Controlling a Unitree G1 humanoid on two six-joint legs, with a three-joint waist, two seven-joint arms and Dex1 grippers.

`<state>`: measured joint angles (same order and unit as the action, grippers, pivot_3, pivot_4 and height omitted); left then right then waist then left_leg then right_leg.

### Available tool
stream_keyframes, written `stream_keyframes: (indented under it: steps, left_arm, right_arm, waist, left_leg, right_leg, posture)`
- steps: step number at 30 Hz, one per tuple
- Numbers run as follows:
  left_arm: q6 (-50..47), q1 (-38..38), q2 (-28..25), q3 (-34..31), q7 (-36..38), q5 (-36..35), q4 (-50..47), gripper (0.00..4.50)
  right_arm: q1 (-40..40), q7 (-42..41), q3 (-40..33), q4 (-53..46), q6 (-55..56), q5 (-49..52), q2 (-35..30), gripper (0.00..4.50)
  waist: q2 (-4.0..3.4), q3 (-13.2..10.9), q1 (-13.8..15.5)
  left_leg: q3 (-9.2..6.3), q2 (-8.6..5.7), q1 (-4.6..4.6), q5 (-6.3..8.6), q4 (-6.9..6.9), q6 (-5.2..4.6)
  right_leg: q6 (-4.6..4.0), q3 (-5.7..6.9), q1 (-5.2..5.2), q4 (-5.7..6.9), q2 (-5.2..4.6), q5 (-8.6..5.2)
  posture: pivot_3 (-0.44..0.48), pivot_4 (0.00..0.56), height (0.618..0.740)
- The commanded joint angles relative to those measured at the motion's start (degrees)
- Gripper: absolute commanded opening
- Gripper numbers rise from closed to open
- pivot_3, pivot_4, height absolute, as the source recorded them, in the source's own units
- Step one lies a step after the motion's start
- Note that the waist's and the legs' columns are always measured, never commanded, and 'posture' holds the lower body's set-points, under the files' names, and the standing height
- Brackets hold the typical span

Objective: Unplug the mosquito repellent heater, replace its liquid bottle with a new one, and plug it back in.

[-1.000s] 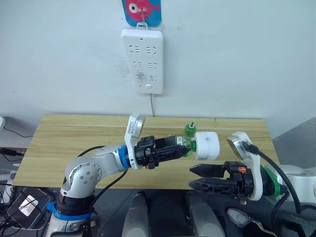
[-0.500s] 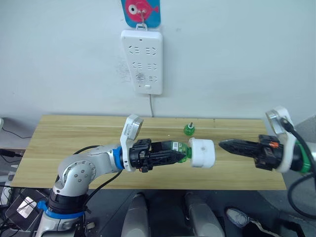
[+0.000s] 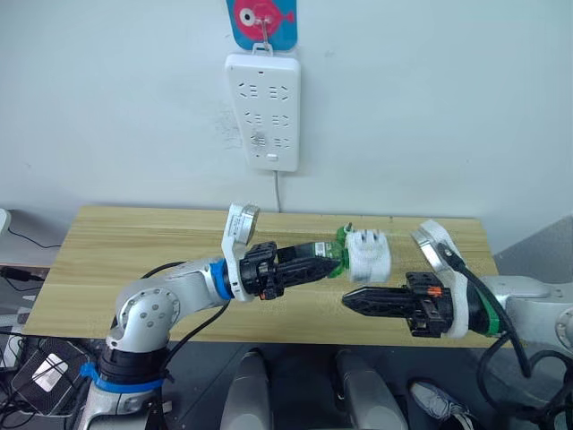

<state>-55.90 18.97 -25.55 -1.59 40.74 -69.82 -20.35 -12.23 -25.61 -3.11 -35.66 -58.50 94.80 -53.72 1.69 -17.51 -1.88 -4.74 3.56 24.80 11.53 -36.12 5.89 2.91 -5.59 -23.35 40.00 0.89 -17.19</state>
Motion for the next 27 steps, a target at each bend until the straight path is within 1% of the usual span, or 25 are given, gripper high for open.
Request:
stream_keyframes:
  steps: [1,5,9,12,14,18,20,22,27]
  left_arm:
    - [1.3,0.3,0.4,0.4,0.9,0.8,-1.6,2.32]
    - [1.6,0.0,-0.3,0.9,2.1,2.8,-1.7,2.32]
    - [0.7,-0.8,-1.4,1.3,3.8,3.2,-2.5,2.32]
    - [-0.4,-1.2,-2.8,1.5,5.6,2.0,-3.3,2.32]
    - [-1.3,-1.3,-3.7,1.8,6.9,0.9,-4.0,2.32]
    - [-3.1,-0.7,-3.4,0.9,6.1,-2.6,-4.0,2.32]
    - [-4.2,0.1,-3.0,0.0,4.5,-5.5,-2.9,2.32]
    - [-4.8,0.7,-2.1,-1.2,1.9,-8.7,-1.4,2.32]
    - [-4.7,1.7,-1.0,-2.6,-2.8,-12.4,0.8,2.31]
  right_arm:
    - [-0.4,0.3,-2.2,-1.1,0.6,7.0,-2.0,0.0]
    - [-2.7,3.4,-3.5,1.3,3.5,14.5,-3.1,0.0]
    - [-6.5,7.1,-4.5,5.1,6.6,18.0,-1.8,0.0]
    - [-10.2,12.4,-4.8,10.1,9.7,17.0,0.3,0.0]
    - [-11.1,13.4,-3.9,12.3,9.4,11.9,1.3,0.0]
    - [-10.7,10.2,-0.4,12.6,6.4,1.3,2.1,0.0]
    - [-9.4,8.5,1.4,11.1,4.9,-0.1,3.5,0.0]
    - [-7.7,6.8,2.6,8.9,3.3,-0.2,4.5,0.0]
    - [-4.9,5.7,2.1,5.5,1.5,2.7,4.7,0.0]
  waist:
    - [0.0,0.0,0.0]
    - [0.0,0.0,0.0]
    - [0.0,0.0,0.0]
    - [0.0,0.0,-0.2]
    - [0.01,0.0,-0.2]
    - [0.0,0.0,-0.1]
    - [0.0,0.0,-0.1]
    - [0.0,0.0,0.0]
    - [0.0,0.0,-0.1]
  left_leg:
    - [0.0,0.0,0.0,0.0,0.01,0.0]
    - [0.0,0.0,0.0,0.0,0.0,0.0]
    - [0.0,0.01,0.0,0.0,0.0,0.0]
    - [0.0,0.01,-0.01,0.0,0.0,0.0]
    - [0.0,0.01,-0.01,0.0,0.0,0.0]
    - [-0.01,0.0,0.0,0.0,0.02,0.0]
    - [-0.02,0.0,0.0,0.0,0.02,0.0]
    - [-0.04,0.01,0.0,0.0,0.02,0.0]
    - [-0.03,0.0,0.0,0.0,-0.01,0.0]
  right_leg:
    - [0.0,0.0,0.0,0.0,0.0,0.0]
    - [0.0,0.0,0.0,0.0,0.0,0.0]
    - [0.0,0.0,0.0,0.01,0.01,0.0]
    - [0.0,0.0,0.0,0.01,0.01,0.0]
    - [-0.01,0.0,0.0,0.02,0.01,0.0]
    - [-0.01,0.03,0.0,0.01,0.0,0.0]
    - [-0.01,0.03,-0.01,0.01,0.0,0.0]
    - [-0.01,0.04,-0.01,0.03,0.0,0.0]
    - [0.0,0.02,0.0,0.05,-0.01,0.01]
  posture:
    - [-0.05,0.252,0.735]
    - [-0.051,0.252,0.735]
    - [-0.047,0.253,0.735]
    - [-0.049,0.253,0.735]
    - [-0.048,0.253,0.735]
    - [-0.051,0.255,0.735]
    - [-0.051,0.255,0.735]
    - [-0.051,0.255,0.735]
    - [-0.051,0.257,0.735]
